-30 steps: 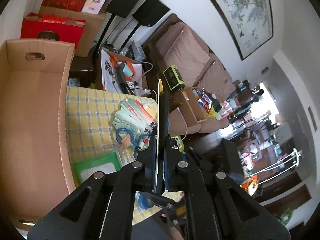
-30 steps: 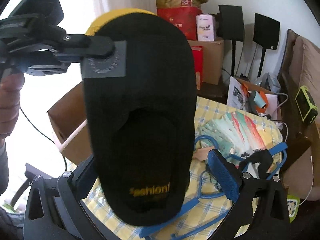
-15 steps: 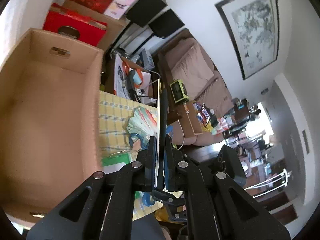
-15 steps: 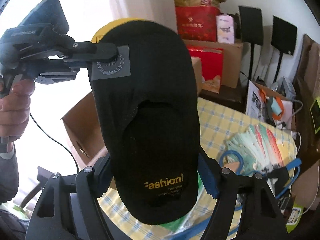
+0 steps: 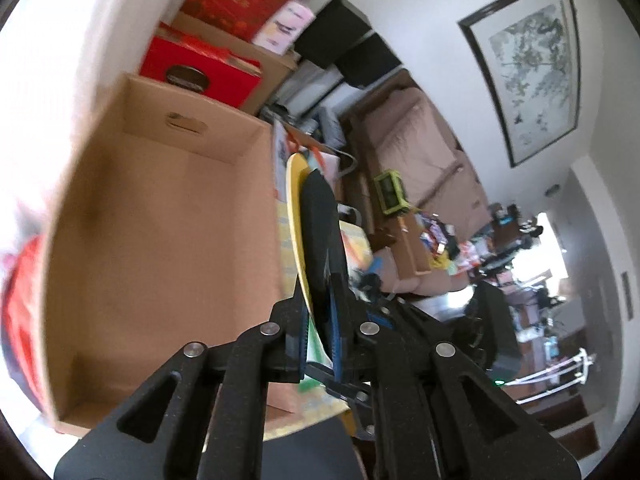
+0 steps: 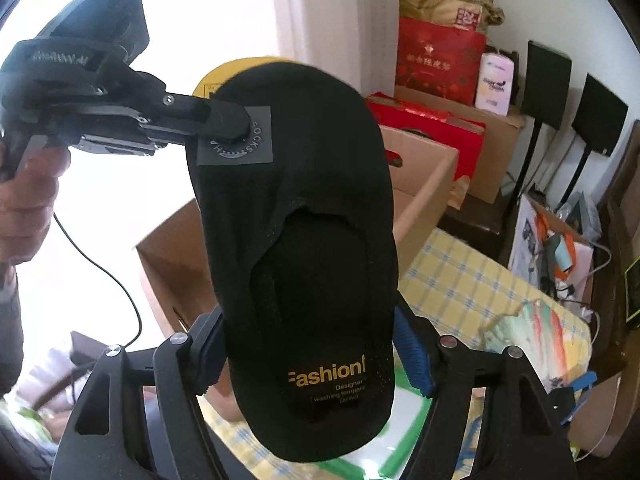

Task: Organize objects
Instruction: 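Carry the black insoles with both tools over the cardboard box, then open both tools to drop the insoles into the box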

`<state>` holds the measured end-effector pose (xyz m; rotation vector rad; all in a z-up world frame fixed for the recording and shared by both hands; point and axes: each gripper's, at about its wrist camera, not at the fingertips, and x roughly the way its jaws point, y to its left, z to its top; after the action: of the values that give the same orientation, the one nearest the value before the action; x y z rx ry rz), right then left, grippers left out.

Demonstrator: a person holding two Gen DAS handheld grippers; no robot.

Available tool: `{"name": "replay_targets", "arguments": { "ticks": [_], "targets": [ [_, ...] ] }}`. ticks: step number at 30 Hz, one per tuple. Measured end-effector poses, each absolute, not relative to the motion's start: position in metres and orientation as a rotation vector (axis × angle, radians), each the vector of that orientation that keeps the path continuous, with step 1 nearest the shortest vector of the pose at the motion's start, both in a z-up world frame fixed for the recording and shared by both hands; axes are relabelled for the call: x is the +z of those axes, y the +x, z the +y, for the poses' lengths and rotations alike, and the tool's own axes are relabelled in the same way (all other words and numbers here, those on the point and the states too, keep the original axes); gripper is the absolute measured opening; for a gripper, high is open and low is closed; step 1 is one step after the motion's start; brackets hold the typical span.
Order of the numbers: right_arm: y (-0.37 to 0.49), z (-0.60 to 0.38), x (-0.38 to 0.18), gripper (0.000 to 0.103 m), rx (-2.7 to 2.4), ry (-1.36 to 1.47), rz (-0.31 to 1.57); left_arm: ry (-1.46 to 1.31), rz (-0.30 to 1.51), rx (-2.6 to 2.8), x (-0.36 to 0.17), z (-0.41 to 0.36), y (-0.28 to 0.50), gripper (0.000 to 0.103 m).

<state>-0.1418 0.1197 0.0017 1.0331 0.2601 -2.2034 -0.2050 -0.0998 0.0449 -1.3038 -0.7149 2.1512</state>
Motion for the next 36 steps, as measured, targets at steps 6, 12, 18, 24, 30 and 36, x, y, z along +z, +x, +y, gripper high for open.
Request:
{"name": "replay_targets", "arguments": {
  "ticks": [6,12,18,24,30,36],
  "targets": [
    [-0.163,0.085,0.008,0.071,-2.181,1.139,0.148,-1.376,-0.685,2.249,0.041,-0.124,-0.228,0.013],
    [-0.180,0.055,-0.012,0.070,-2.169,1.283,0.099,-1.496,-0.578,2.309,0.017,-0.128,-0.247,0.015],
    [-0.185,0.037,-0.034,0.070,-2.169,1.363,0.096,-1.566,-0.478,2.342,-0.007,-0.131,-0.255,0.019],
    [-0.190,0.021,-0.051,0.070,-2.173,1.432,0.098,-1.618,-0.389,2.370,-0.024,-0.132,-0.265,0.023],
    [-0.190,0.003,-0.063,0.063,-2.237,1.452,0.238,-1.697,-0.313,2.366,-0.049,-0.128,-0.273,0.025],
    [-0.185,-0.005,-0.075,0.033,-2.221,1.483,0.351,-1.730,-0.279,2.355,-0.065,-0.123,-0.272,0.045]
  ]
}}
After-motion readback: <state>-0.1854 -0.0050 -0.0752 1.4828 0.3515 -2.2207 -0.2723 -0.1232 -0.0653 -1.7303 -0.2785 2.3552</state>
